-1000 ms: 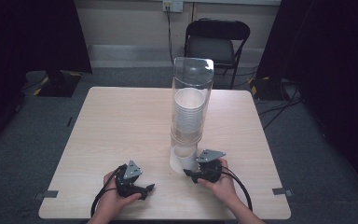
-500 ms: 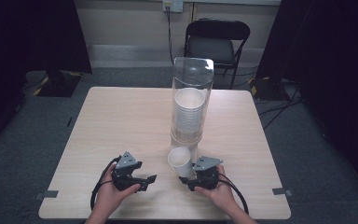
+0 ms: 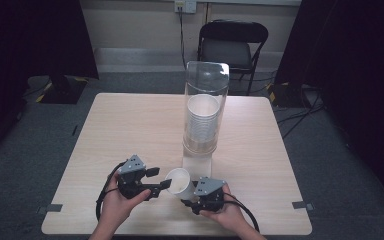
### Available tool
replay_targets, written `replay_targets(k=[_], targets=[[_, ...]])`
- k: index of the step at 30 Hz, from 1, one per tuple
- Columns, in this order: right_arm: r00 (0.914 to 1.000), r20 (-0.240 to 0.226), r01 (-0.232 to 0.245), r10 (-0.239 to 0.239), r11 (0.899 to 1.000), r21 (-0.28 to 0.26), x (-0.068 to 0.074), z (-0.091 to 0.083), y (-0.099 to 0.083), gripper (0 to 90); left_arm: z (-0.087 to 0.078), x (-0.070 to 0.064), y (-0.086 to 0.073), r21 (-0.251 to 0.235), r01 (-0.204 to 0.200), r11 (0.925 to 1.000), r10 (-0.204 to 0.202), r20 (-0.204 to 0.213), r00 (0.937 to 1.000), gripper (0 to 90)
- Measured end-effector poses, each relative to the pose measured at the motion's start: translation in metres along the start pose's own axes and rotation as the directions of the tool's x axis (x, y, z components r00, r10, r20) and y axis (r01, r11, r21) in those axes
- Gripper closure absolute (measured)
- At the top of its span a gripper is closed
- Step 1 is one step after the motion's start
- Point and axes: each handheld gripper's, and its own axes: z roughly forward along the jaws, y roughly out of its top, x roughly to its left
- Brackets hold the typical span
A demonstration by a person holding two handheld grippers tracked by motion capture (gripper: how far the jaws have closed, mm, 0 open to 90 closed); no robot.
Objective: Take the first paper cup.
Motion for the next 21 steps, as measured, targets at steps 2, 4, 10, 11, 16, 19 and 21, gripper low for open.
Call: replay_targets(k=[2,4,10,11,16,19,21], targets=[[0.9998,-0.008,0.019,-0.019,1.0,-0.01,0.003,0.001,0.003,36.6,0.0,0.001,-0.001,-0.006,0.029,0.9996,-0.028,0.022,0.9993,43.2],[0.9995,-0.007,0.032,-0.032,0.999,-0.013,0.005,0.001,0.005,36.6,0.001,0.004,-0.002,0.008,0.057,0.9984,-0.057,0.038,0.9977,49.0],[0.9985,-0.022,0.05,-0.05,0.999,-0.018,0.008,0.004,0.008,36.4,0.001,0.008,-0.005,0.04,0.1,0.9942,-0.102,0.05,0.9935,70.1],[0.9982,-0.024,0.054,-0.055,0.998,-0.02,0.008,0.005,0.009,36.3,0.001,0.008,-0.005,0.052,0.105,0.9931,-0.108,0.041,0.9933,73.2],[0.9978,-0.014,0.065,-0.065,0.998,-0.015,0.01,0.007,0.011,36.1,0.001,0.012,-0.008,0.076,0.158,0.9846,-0.16,0.034,0.9865,82.7],[0.9976,-0.013,0.067,-0.067,0.998,-0.007,0.011,0.008,0.011,36.1,0.0,0.012,-0.008,0.082,0.172,0.9818,-0.174,0.023,0.9845,84.3],[0.9972,-0.008,0.075,-0.075,0.997,-0.005,0.012,0.009,0.012,35.9,-0.001,0.013,-0.008,0.089,0.182,0.9793,-0.184,0.013,0.9828,85.4]])
